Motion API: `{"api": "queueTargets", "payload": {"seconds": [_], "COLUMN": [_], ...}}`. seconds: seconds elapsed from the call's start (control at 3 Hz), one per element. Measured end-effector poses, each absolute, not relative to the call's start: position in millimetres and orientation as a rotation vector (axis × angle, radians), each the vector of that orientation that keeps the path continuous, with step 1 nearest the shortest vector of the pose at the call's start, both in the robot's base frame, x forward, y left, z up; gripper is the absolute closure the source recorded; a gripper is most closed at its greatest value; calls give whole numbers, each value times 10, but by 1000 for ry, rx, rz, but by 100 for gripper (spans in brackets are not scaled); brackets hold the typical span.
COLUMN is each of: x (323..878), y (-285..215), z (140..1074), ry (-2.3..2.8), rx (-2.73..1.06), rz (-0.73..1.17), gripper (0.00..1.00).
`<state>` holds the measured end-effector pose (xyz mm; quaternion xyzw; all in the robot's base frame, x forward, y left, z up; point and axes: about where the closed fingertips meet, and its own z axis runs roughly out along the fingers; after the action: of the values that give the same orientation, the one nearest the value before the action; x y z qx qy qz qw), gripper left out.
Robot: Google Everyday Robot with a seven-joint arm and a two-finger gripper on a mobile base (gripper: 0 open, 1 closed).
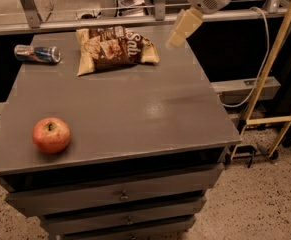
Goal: Move brown chip bag near apple
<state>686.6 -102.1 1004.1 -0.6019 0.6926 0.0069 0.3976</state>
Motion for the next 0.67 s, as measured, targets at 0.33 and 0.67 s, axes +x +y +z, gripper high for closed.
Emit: {"api": "queueTargets", "payload": {"seconds": [0.33,0.67], "x": [7208,7357], "y": [-584,-144], "z": [9905,9675], "ry": [1728,1749], "rx": [-1459,-1411], "rz": [147,327], "gripper": [0,0]}}
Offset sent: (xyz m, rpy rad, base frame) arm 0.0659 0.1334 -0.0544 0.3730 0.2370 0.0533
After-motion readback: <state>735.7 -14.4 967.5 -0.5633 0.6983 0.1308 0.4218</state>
